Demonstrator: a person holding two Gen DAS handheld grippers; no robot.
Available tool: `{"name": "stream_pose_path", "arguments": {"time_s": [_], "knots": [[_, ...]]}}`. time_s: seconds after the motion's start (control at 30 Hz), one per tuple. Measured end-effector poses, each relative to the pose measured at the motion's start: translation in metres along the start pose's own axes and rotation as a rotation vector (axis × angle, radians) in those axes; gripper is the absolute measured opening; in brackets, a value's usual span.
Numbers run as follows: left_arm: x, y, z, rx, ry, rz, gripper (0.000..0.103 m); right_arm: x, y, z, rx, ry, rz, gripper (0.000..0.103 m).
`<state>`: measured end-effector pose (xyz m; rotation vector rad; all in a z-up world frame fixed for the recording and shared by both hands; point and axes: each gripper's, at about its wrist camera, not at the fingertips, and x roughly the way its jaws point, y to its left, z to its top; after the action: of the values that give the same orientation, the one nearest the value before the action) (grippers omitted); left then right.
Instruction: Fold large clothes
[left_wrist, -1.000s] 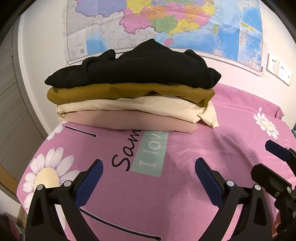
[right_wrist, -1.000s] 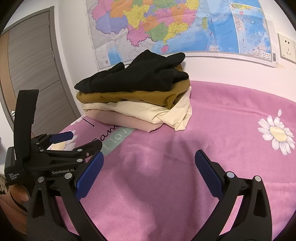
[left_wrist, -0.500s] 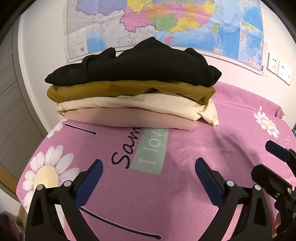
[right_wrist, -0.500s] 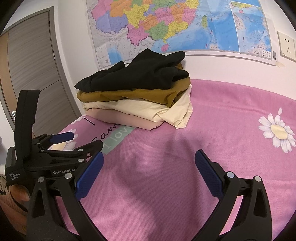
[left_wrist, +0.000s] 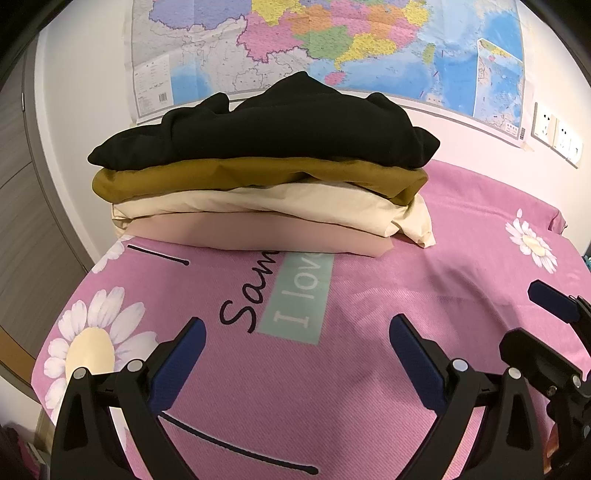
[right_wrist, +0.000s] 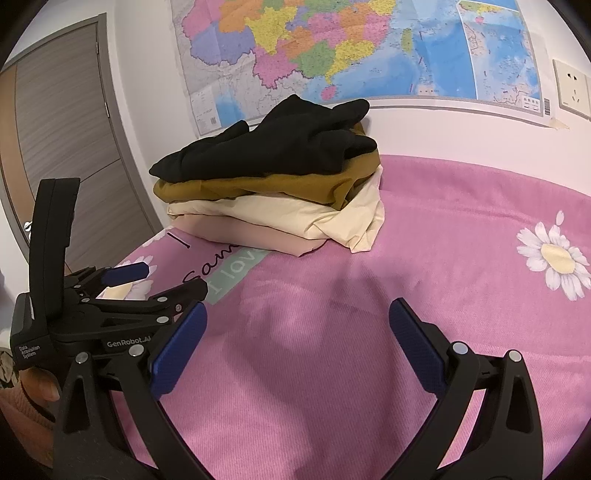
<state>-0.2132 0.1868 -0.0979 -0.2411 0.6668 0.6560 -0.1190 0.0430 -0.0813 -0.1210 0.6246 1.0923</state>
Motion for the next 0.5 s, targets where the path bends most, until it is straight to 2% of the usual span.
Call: {"name": "stream_pose_path", "arguments": {"time_s": [0.5], "knots": [[0.0006,-0.0003,-0.0003,0.003,0.002,-0.002,0.096,0.0000,0.0006,-0.0006,0.003,-0.001,-0.002,0.097]]}}
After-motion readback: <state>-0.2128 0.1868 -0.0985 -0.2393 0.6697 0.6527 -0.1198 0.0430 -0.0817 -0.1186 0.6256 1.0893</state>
